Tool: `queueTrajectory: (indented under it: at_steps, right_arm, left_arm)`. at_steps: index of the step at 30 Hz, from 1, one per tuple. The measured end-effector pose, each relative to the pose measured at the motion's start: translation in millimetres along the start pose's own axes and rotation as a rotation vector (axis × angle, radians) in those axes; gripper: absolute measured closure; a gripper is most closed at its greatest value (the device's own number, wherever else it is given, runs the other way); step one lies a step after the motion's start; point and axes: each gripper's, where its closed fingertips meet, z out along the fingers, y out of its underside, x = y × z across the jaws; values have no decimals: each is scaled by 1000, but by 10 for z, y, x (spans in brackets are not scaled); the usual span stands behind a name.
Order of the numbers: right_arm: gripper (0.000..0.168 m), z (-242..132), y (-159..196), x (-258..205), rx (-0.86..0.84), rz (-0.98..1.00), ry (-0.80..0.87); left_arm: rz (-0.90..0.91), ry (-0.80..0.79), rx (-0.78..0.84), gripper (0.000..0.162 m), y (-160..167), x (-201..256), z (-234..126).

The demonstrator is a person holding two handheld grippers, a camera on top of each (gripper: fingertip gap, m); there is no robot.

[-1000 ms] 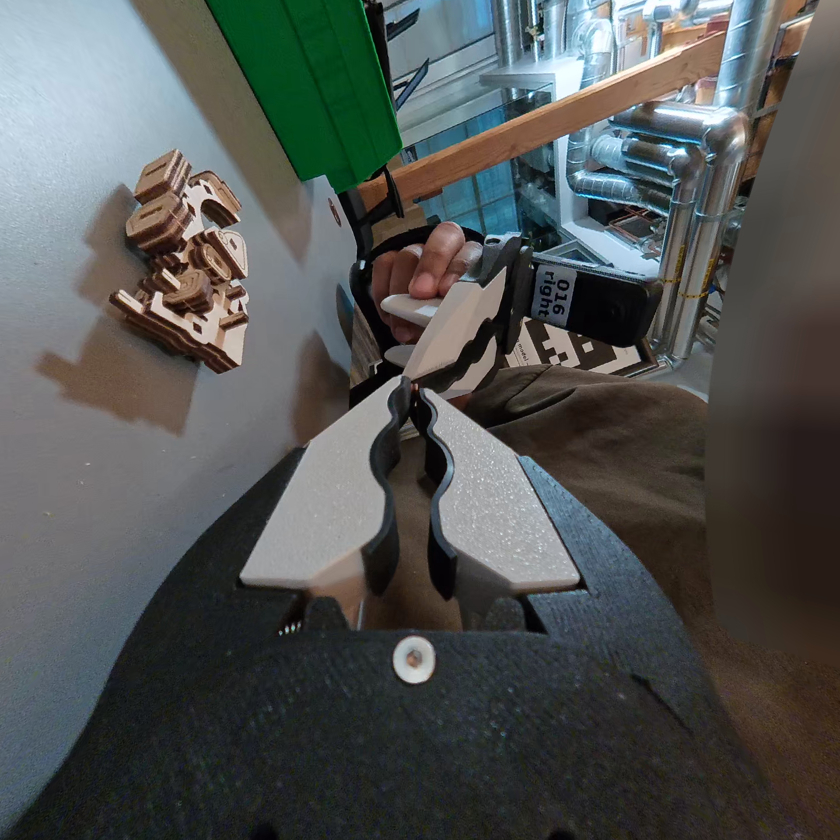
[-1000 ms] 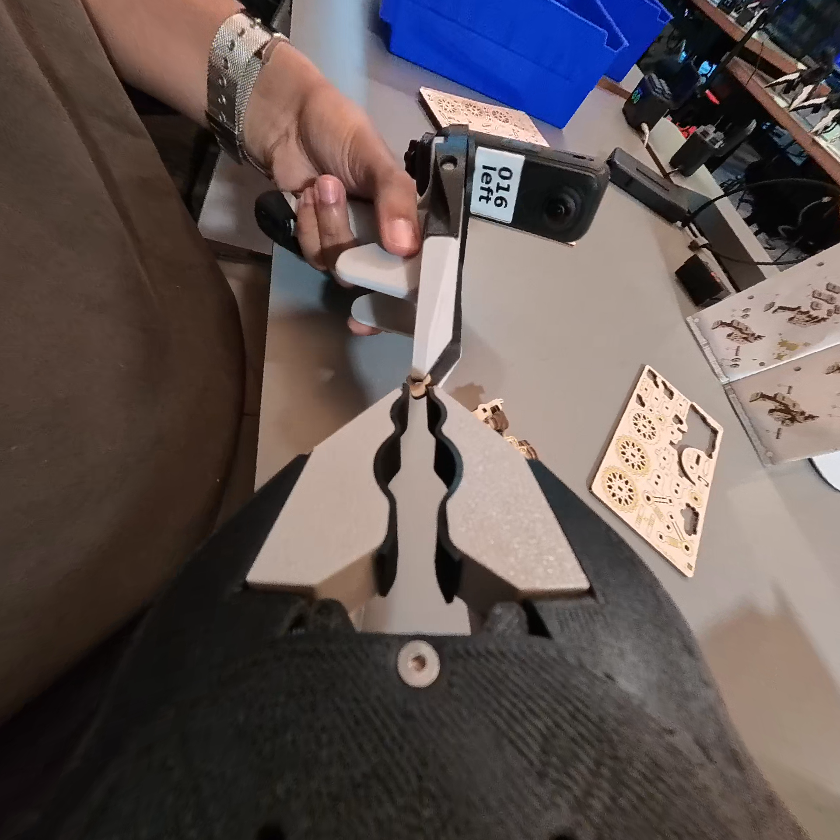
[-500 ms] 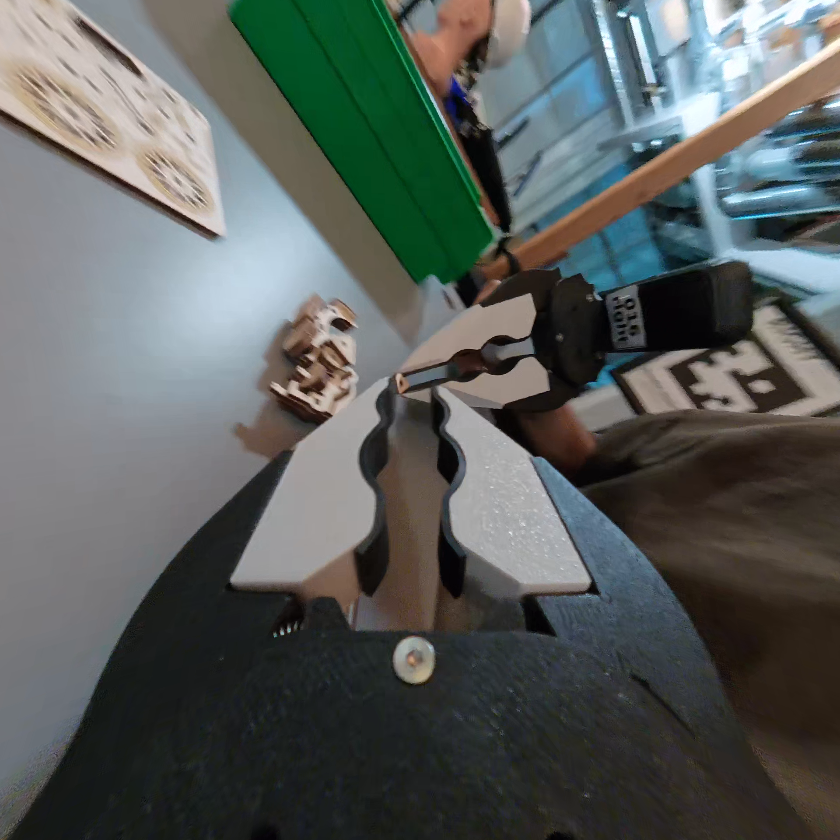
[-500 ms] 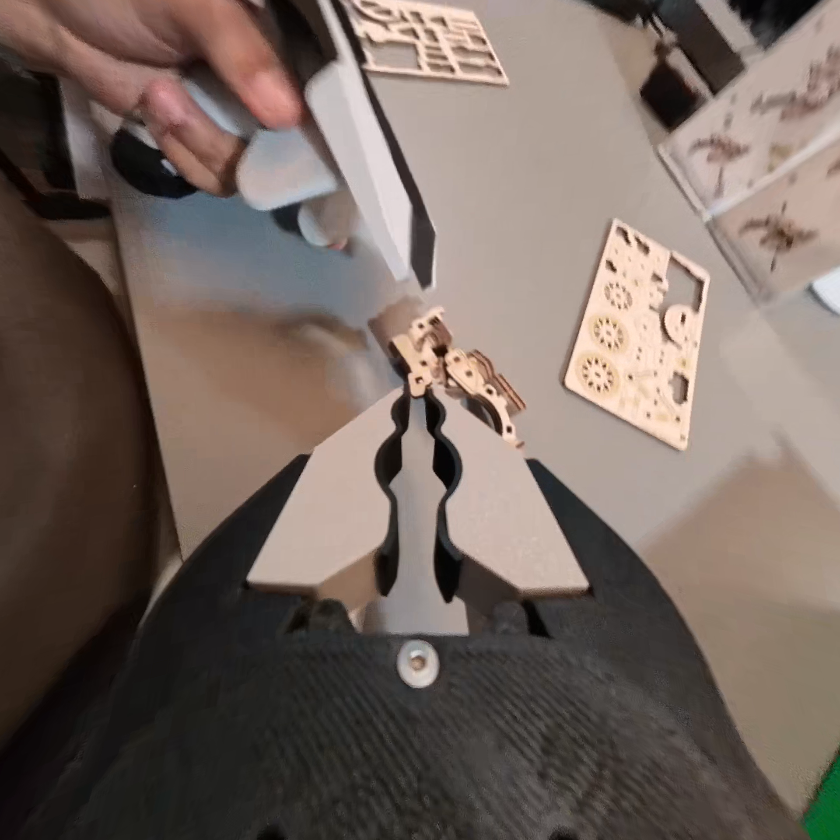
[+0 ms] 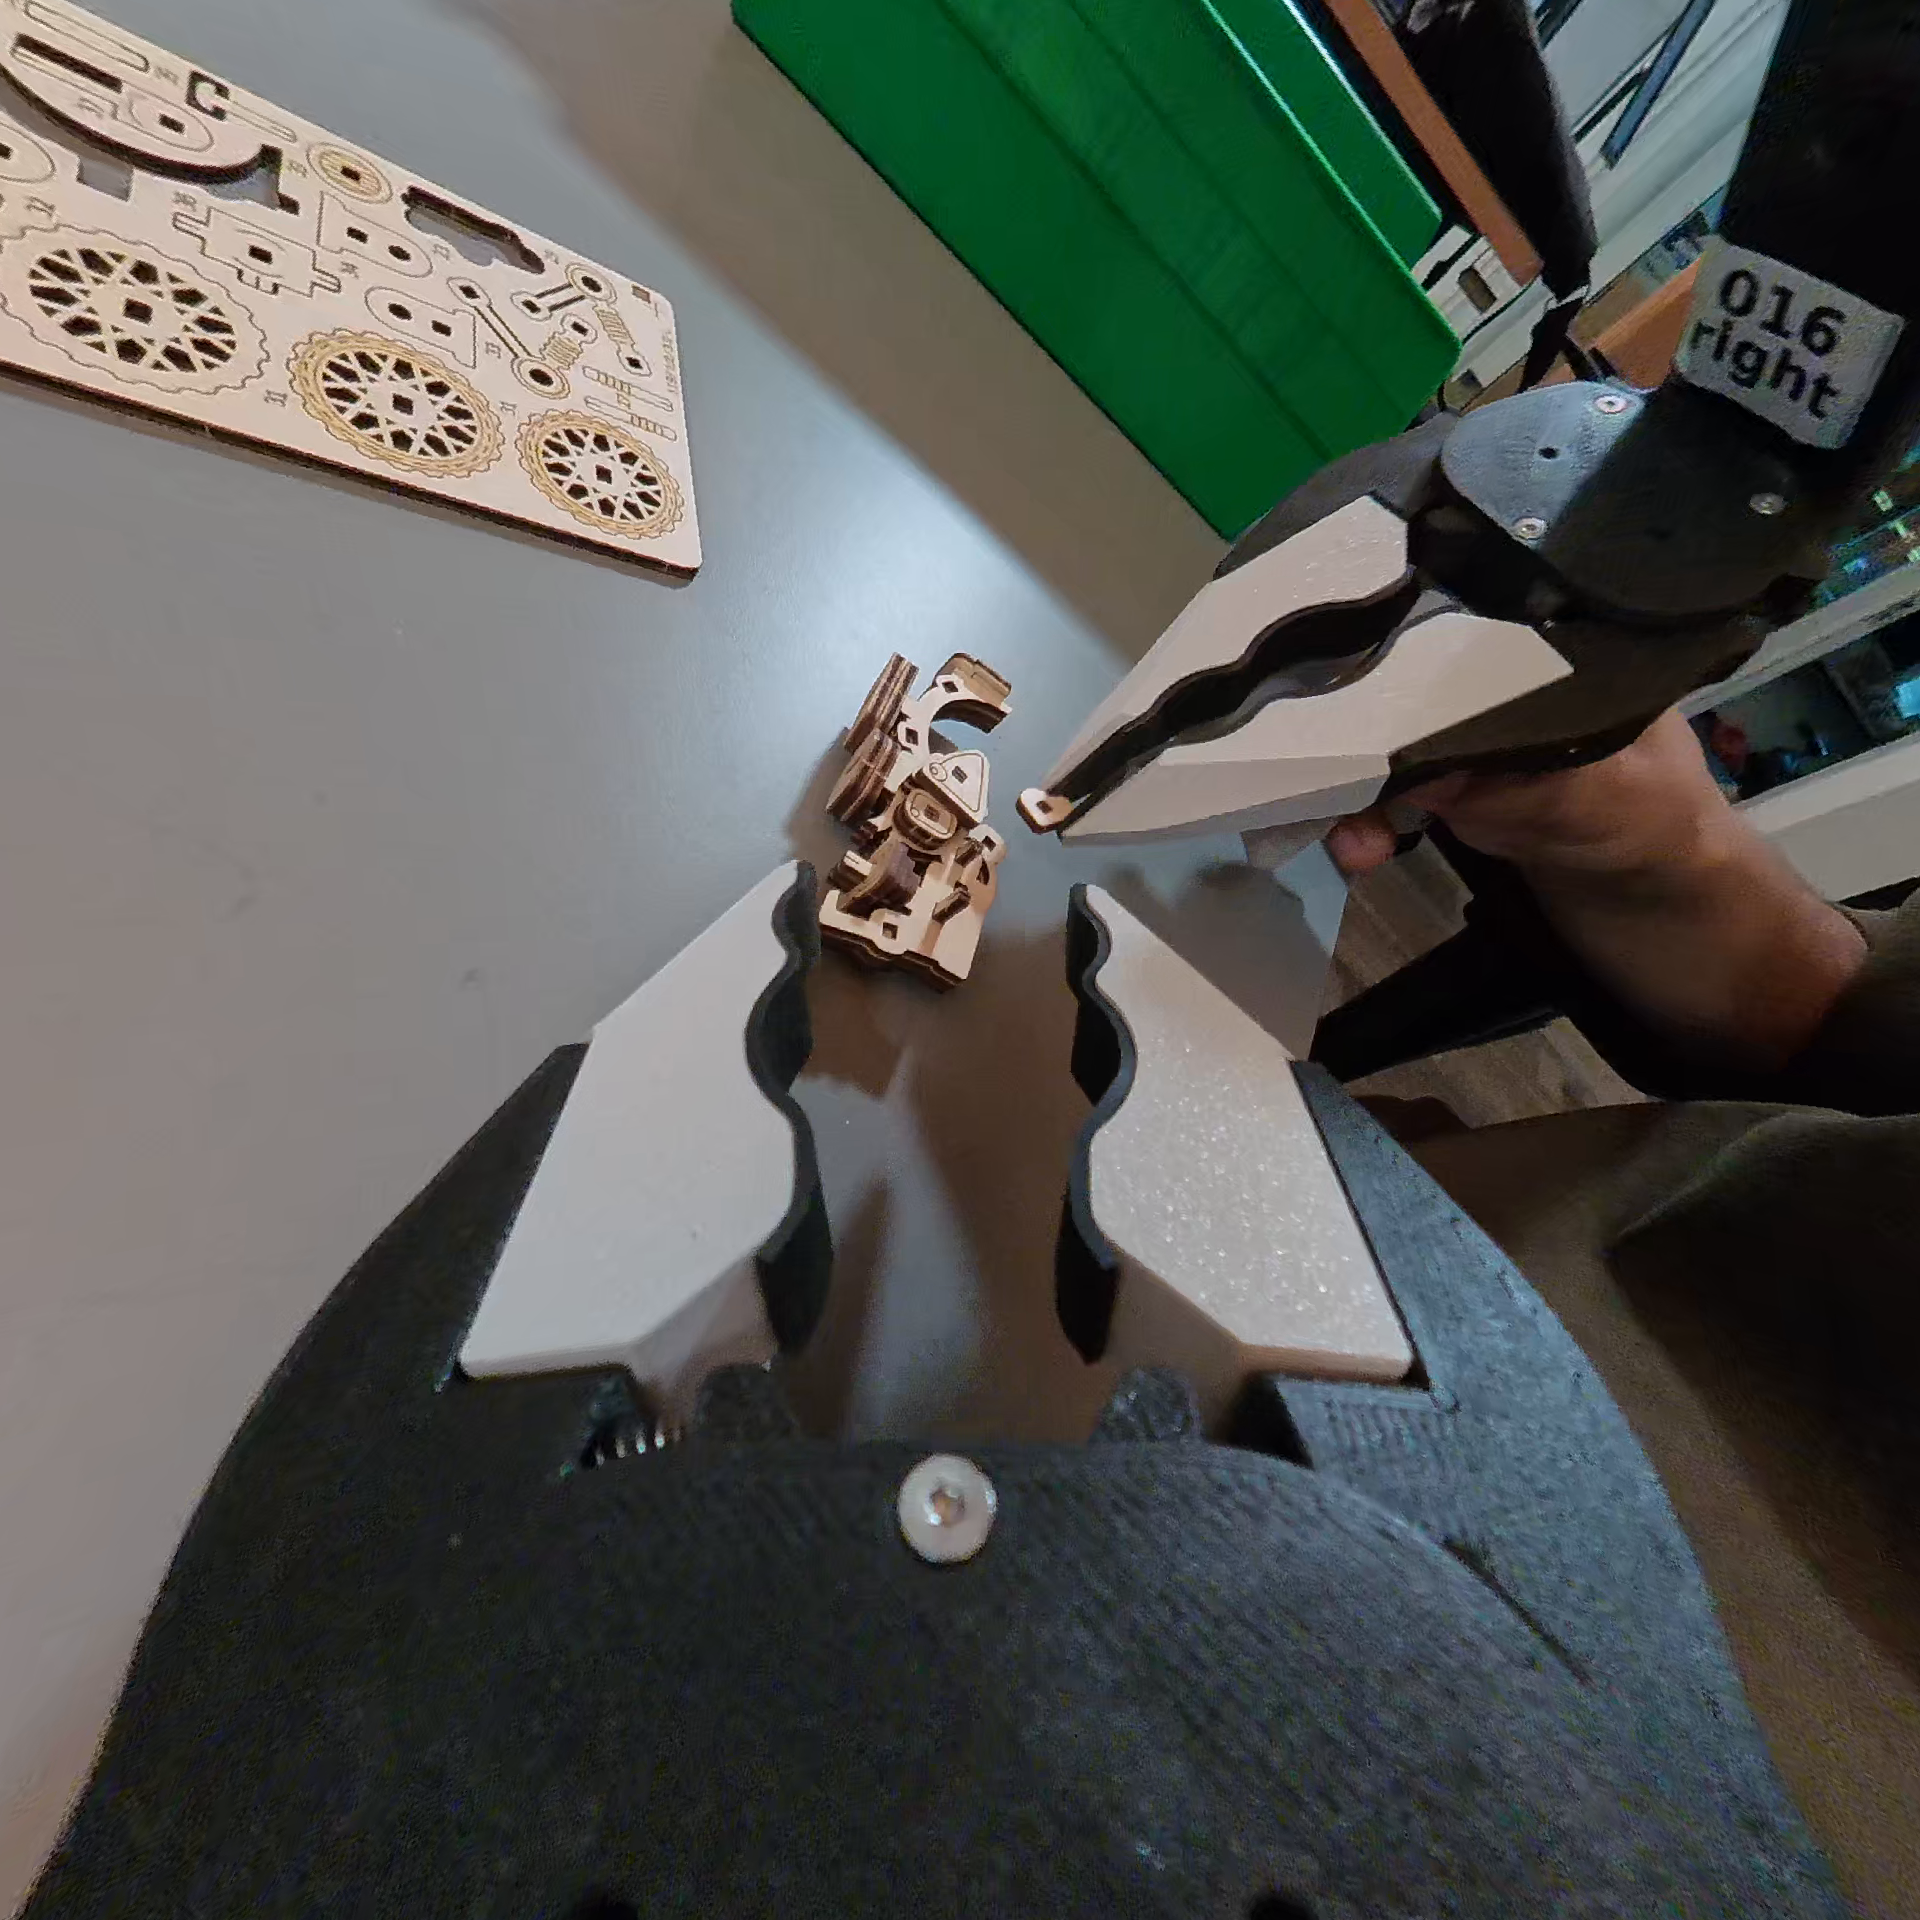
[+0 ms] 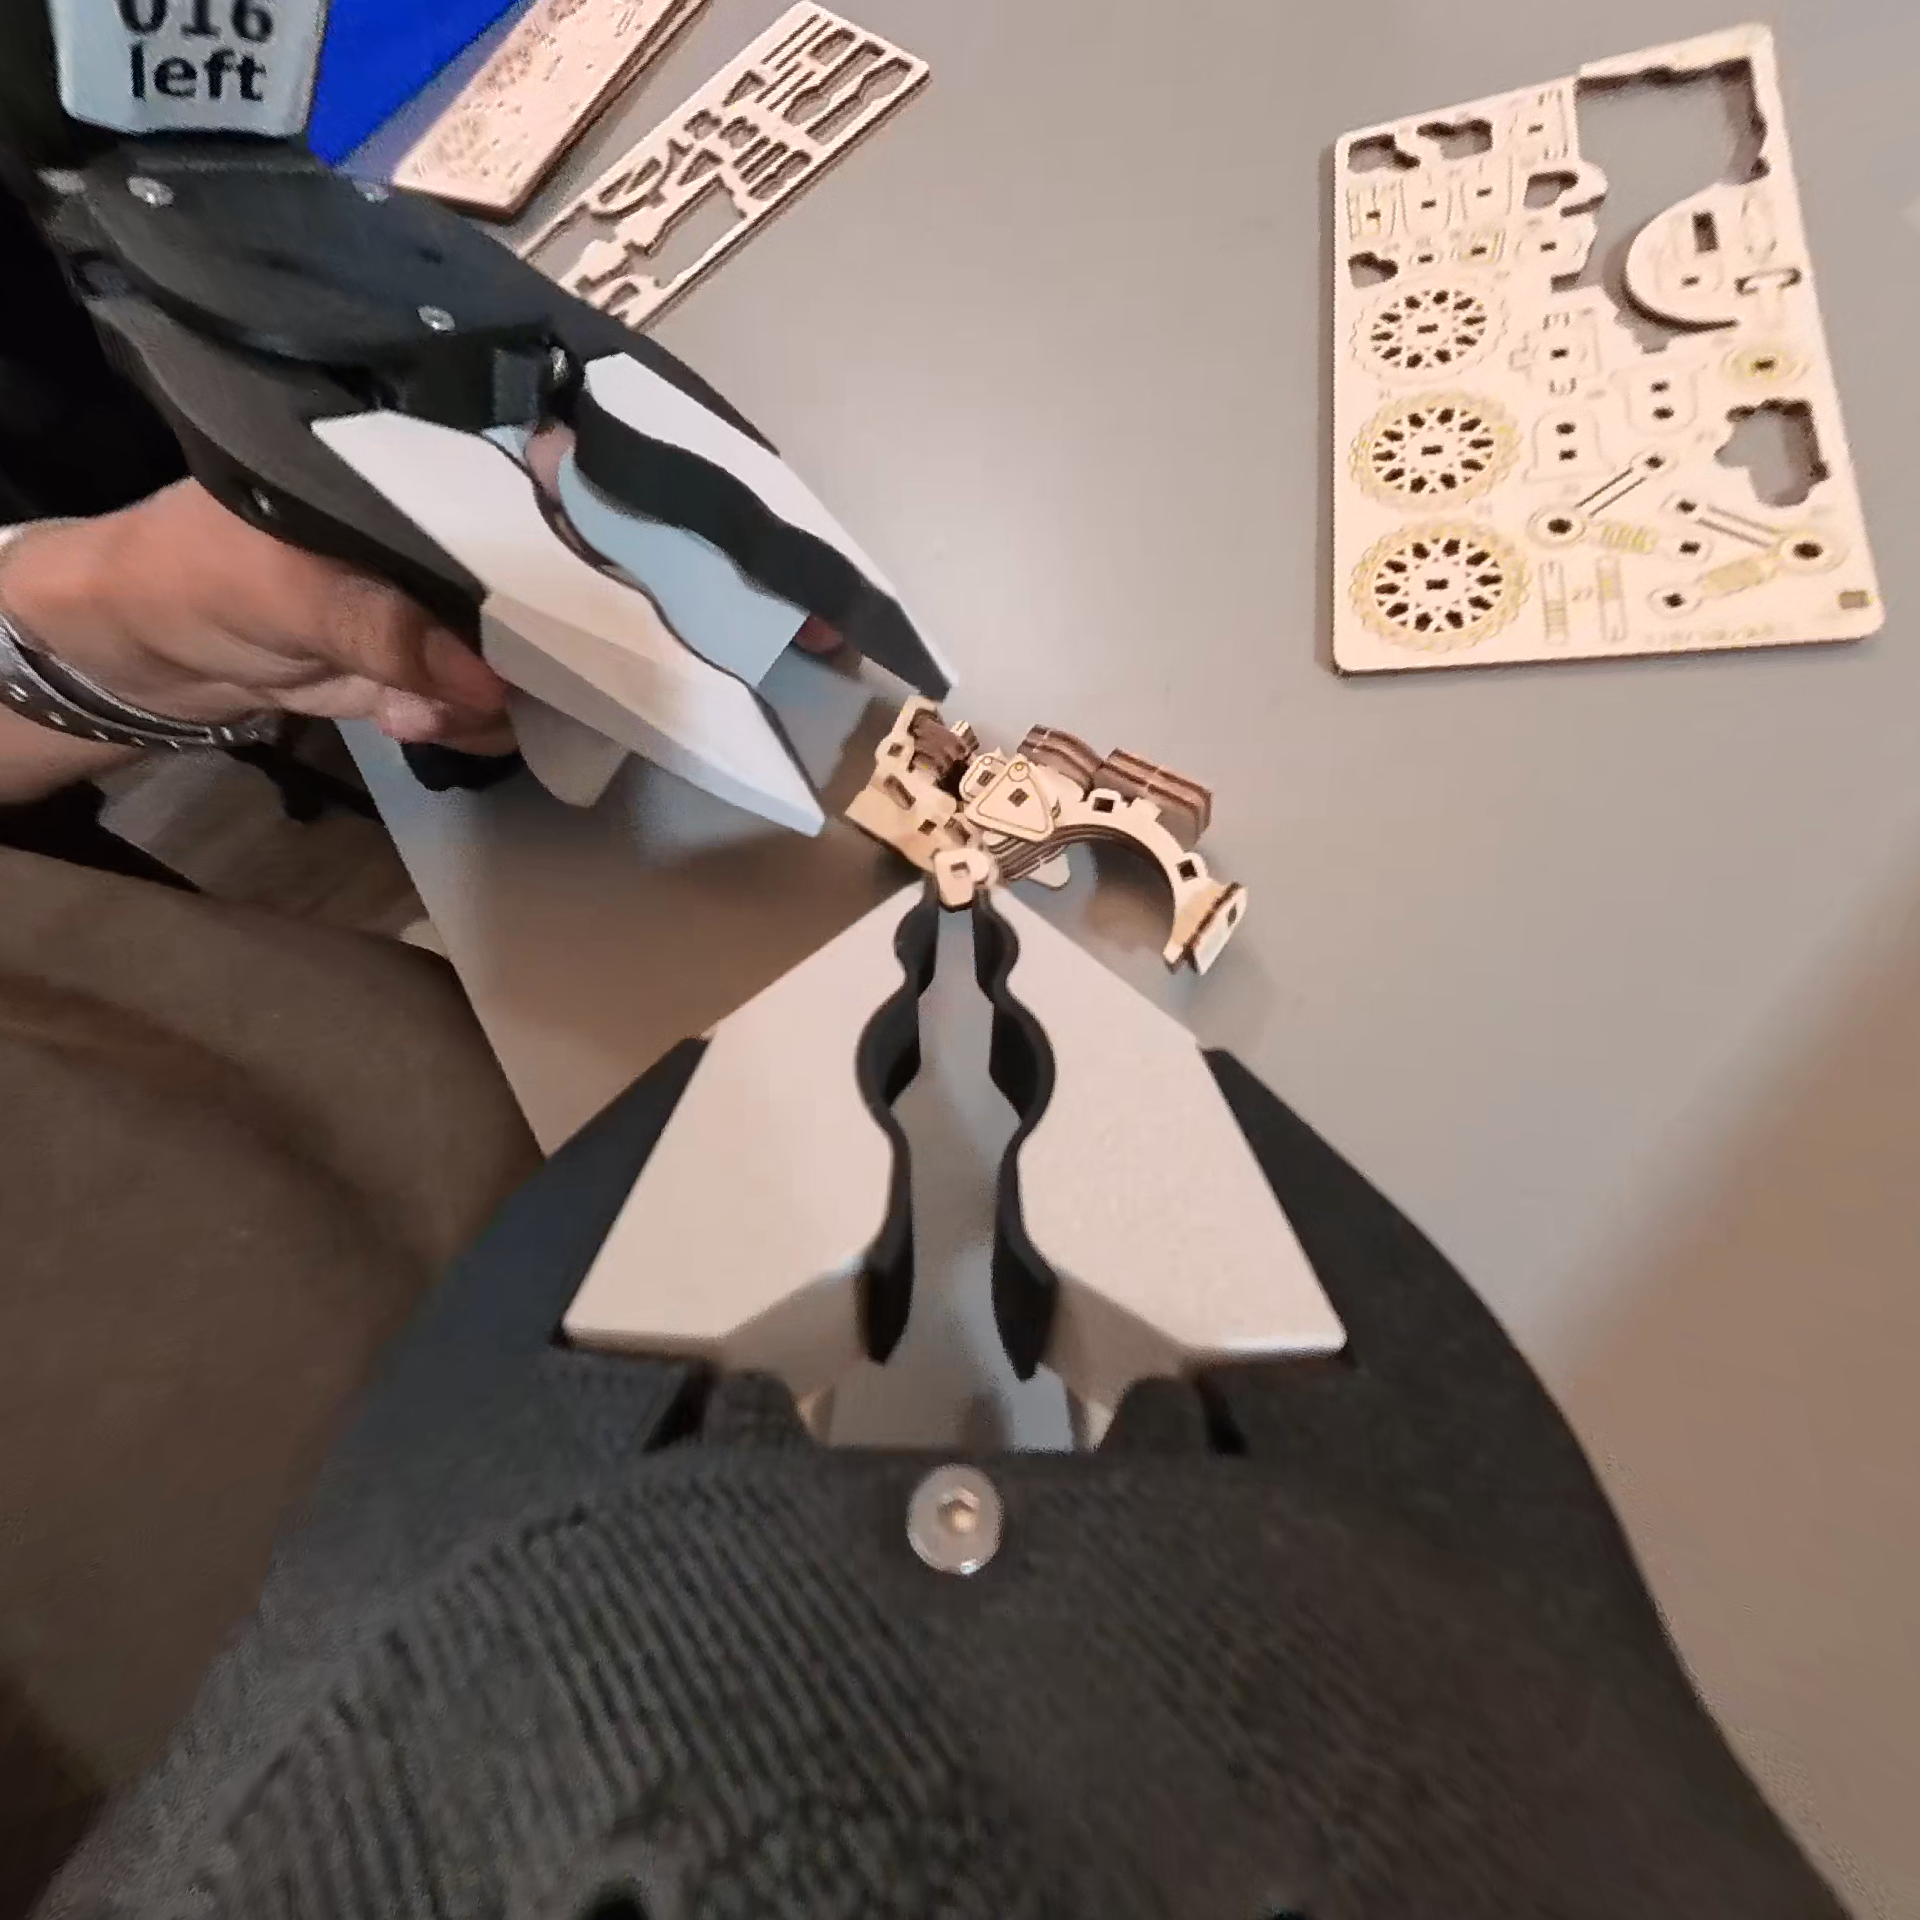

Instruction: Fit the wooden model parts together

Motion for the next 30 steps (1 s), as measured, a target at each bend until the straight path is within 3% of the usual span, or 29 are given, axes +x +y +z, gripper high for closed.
queueTrajectory:
  at_steps: [12, 19, 30]
  right_arm:
    - [163, -63, 38, 79, 7, 328, -152]
    - [163, -31, 55, 57, -31, 375, -208]
    - [163, 2, 35, 107, -87, 305, -160]
  left_arm:
    - [-1, 60, -46, 121, 103, 144, 43]
    - [-31, 117, -55, 125, 120, 211, 62]
    - [22, 58, 16, 124, -24, 150, 57]
